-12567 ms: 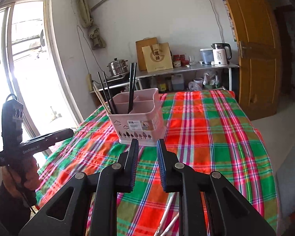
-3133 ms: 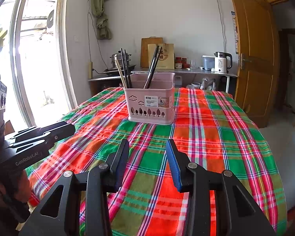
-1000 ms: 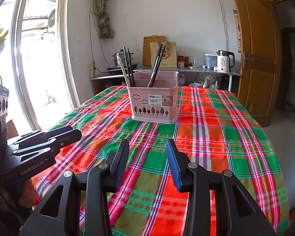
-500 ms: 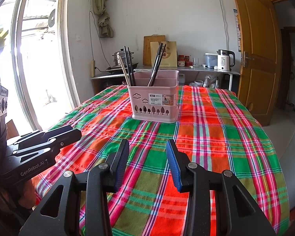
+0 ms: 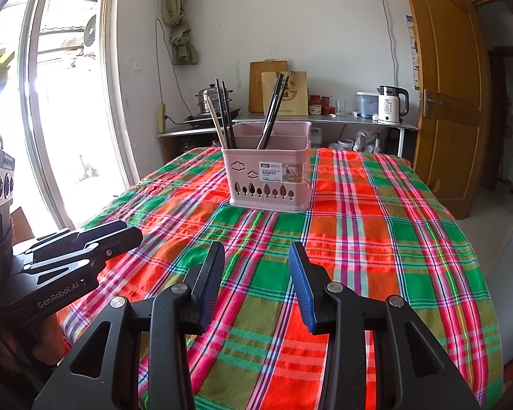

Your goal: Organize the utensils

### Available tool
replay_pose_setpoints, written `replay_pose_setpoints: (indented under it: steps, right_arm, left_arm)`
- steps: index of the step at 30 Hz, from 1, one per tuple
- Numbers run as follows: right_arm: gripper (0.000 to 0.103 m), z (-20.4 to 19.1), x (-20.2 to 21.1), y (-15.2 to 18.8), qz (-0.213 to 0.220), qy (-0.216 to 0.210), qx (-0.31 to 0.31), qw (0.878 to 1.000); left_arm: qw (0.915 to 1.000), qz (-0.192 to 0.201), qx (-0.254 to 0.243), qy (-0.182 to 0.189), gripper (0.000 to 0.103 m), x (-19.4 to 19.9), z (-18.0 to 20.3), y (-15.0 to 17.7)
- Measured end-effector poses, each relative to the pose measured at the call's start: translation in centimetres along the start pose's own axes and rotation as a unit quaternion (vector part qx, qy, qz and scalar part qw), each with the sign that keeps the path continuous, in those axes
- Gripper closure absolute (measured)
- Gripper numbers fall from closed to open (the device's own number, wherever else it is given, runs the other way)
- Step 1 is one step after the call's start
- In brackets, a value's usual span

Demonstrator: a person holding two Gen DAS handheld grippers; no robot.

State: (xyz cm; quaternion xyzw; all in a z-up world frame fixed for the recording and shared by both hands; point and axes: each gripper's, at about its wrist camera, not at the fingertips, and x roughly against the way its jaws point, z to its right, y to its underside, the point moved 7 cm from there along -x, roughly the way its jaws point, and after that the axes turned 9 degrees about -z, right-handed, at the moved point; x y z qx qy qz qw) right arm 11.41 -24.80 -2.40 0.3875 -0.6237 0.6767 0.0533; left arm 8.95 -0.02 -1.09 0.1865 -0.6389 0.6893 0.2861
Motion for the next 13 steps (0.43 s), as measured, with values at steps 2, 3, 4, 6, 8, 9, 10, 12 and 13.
replay_pose_setpoints:
  steps: [2, 3, 4, 6, 8, 9, 10, 12, 13]
  right_arm:
    - [0.063, -0.01, -0.01, -0.02, 0.0, 0.001, 0.001, 1.0]
    - [0.063, 0.0, 0.01, -0.02, 0.0, 0.001, 0.0, 1.0]
    - [0.063, 0.02, -0.04, -0.04, 0.0, 0.001, 0.0, 1.0]
    - [0.063, -0.01, -0.01, -0.02, 0.0, 0.001, 0.0, 1.0]
    - [0.063, 0.03, -0.02, -0.05, 0.0, 0.001, 0.001, 1.0]
    - [0.063, 0.01, 0.01, -0.03, 0.0, 0.001, 0.001, 1.0]
    - [0.063, 0.03, -0.02, -0.05, 0.0, 0.0, 0.001, 1.0]
    - [0.063, 0.02, 0.03, -0.04, 0.001, 0.001, 0.001, 1.0]
    - [0.063, 0.03, 0.01, -0.05, 0.001, 0.001, 0.001, 1.0]
  left_arm:
    - [1.0, -0.001, -0.002, -0.001, 0.076, -0.02, 0.04, 0.08]
    - [1.0, -0.002, -0.002, -0.002, 0.076, -0.04, 0.06, 0.12]
    - [1.0, -0.002, -0.003, -0.001, 0.076, -0.04, 0.08, 0.16]
    - [1.0, -0.003, -0.005, 0.001, 0.076, -0.07, 0.21, 0.22]
    - [1.0, -0.002, -0.005, -0.002, 0.076, -0.1, 0.21, 0.25]
    - [1.0, -0.002, -0.004, -0.001, 0.076, -0.1, 0.22, 0.26]
    - [1.0, -0.002, -0.004, 0.0, 0.076, -0.11, 0.25, 0.26]
    - [1.0, 0.0, -0.002, 0.002, 0.076, -0.06, 0.24, 0.21]
    - [1.0, 0.001, -0.003, 0.003, 0.076, -0.03, 0.24, 0.17]
